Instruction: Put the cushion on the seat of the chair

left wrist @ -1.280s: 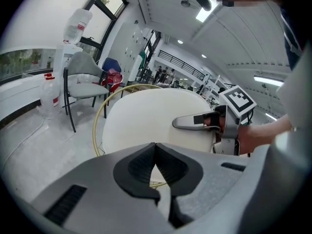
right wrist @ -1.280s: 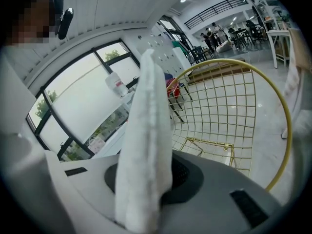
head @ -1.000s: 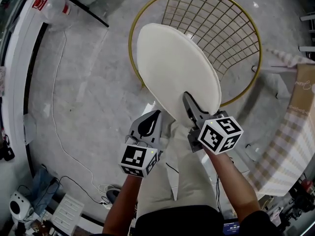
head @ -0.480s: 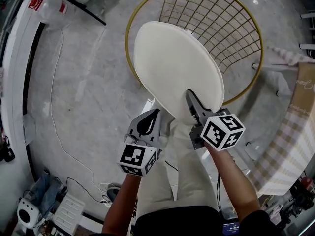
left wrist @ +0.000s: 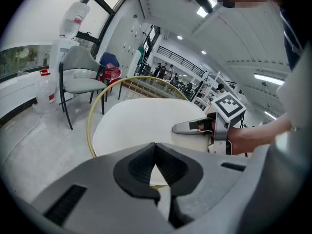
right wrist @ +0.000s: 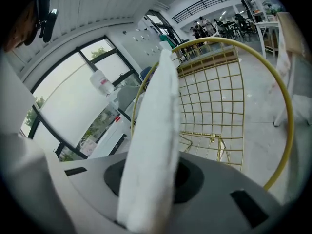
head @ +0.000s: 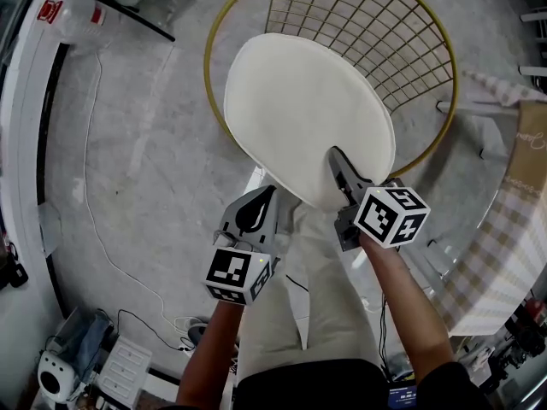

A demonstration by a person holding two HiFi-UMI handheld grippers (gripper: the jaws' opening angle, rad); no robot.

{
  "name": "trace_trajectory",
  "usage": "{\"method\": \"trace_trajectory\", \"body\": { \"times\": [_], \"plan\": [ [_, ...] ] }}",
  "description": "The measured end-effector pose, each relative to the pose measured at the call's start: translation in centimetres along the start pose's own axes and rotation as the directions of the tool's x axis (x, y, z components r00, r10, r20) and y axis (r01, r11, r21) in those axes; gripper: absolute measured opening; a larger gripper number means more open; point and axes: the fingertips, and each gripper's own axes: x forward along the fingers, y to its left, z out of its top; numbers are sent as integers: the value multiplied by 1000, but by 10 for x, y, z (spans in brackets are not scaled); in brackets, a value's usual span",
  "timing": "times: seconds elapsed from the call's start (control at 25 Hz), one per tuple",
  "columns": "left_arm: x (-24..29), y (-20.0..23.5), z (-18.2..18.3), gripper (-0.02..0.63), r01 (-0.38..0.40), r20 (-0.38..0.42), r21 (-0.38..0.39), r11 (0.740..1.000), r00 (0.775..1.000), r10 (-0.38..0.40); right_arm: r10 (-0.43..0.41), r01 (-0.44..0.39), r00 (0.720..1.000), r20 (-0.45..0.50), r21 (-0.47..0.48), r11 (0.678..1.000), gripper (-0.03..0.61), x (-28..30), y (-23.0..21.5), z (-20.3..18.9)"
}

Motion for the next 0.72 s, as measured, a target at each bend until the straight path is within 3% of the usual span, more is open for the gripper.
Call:
{"method": "trace_trajectory", "body": {
  "times": [0.72],
  "plan": [
    [20, 4, -1, 5, 15, -29, 34, 999, 999, -14, -90, 94, 992, -85, 43, 995, 84, 19, -48, -10]
  ]
}}
